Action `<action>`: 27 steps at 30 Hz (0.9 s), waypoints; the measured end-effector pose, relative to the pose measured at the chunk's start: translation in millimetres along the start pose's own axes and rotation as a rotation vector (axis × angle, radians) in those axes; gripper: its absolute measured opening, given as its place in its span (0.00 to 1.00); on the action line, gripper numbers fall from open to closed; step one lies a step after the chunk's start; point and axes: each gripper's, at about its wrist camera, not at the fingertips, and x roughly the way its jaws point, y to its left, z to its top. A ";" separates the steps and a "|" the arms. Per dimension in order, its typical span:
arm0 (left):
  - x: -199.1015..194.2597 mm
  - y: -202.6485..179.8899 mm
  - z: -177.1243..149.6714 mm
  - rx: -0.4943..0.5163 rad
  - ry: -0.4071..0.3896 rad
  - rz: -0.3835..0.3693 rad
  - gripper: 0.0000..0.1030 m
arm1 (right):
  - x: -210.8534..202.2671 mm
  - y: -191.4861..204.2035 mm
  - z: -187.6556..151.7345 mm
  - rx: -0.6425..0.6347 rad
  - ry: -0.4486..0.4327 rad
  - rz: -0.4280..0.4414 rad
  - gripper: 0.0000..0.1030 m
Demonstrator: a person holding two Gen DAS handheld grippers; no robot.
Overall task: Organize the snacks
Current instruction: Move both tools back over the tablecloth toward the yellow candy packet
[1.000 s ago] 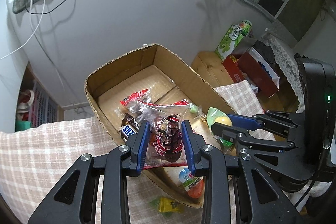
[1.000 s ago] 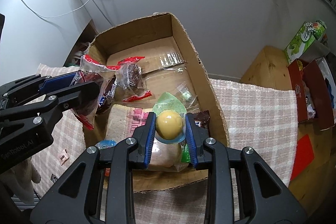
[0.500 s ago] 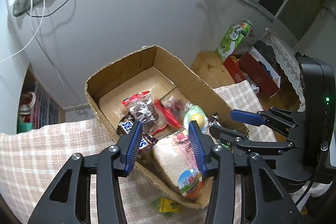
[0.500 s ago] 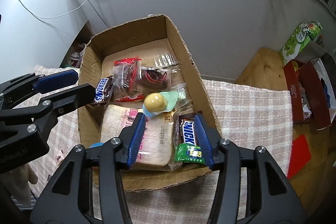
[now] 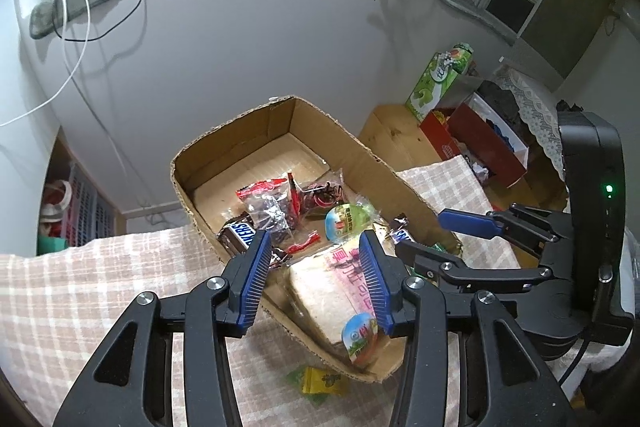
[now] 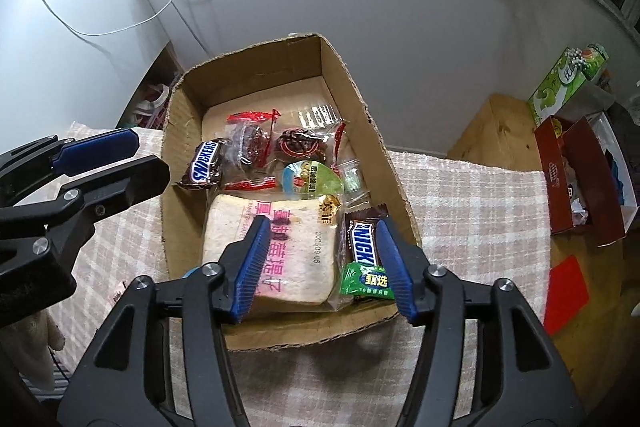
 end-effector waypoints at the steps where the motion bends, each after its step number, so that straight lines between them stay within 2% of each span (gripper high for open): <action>1: -2.4 -0.7 -0.7 0.003 -0.004 0.001 0.43 | -2.9 1.0 -0.5 0.002 -0.006 0.001 0.68; 10: -26.6 0.7 -9.8 0.005 -0.033 -0.005 0.43 | -28.6 11.2 -13.7 0.022 -0.035 0.032 0.70; 13: -34.7 1.1 -14.9 0.010 -0.044 0.001 0.51 | -38.0 16.1 -22.2 0.034 -0.053 0.042 0.79; 15: -40.1 0.9 -18.8 0.014 -0.049 0.004 0.51 | -43.7 20.0 -27.7 0.032 -0.060 0.047 0.80; 18: -47.0 1.0 -25.7 0.023 -0.054 0.009 0.59 | -51.5 25.8 -36.1 0.029 -0.066 0.056 0.80; 27: -73.5 24.2 -65.1 -0.031 -0.041 0.025 0.61 | -63.5 33.0 -63.8 0.040 -0.062 0.090 0.80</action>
